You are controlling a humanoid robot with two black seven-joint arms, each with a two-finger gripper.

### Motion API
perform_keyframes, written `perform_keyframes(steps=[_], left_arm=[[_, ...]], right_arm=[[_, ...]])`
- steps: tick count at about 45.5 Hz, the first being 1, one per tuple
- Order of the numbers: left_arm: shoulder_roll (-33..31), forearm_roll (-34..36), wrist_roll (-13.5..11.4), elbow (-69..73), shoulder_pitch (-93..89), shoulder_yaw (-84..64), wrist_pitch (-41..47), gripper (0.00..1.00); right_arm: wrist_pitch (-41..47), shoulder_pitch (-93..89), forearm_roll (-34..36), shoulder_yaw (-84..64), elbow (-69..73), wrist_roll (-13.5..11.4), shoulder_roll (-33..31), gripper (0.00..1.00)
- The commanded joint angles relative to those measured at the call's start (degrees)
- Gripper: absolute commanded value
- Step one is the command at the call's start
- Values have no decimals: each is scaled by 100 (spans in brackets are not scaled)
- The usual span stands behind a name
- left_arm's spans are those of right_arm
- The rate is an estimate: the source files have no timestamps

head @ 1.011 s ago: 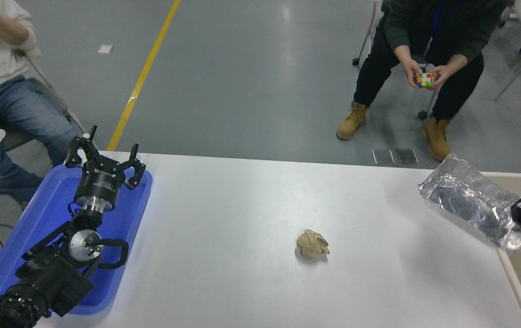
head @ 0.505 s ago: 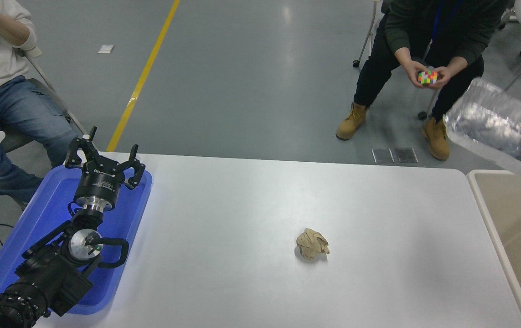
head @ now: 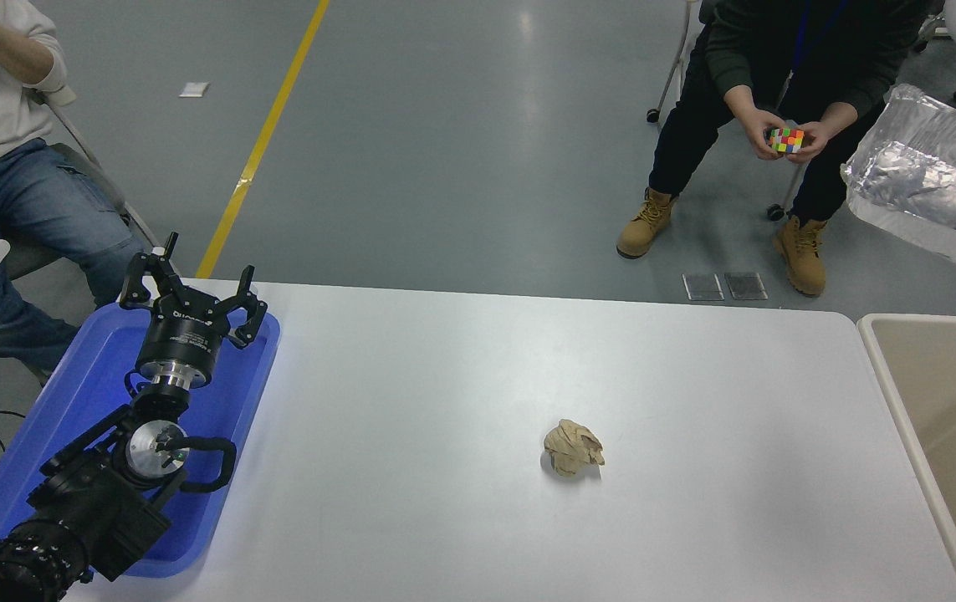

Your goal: Pick up foil plate and place in dustbin

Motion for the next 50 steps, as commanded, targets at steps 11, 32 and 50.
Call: perform_keyframes(steps=[11,32,50], left_arm=[[1,5,0,1,0,0,0,100],[1,-3,0,1,0,0,0,100],[1,-3,0,1,0,0,0,100]], right_arm=[[-829,-875,178,63,-554,-88,-85,0],[-2675,-5779,1277,2531,-3393,-246,-419,0],[-3414,-8918,1189,4765,-5503,-237,486,0]])
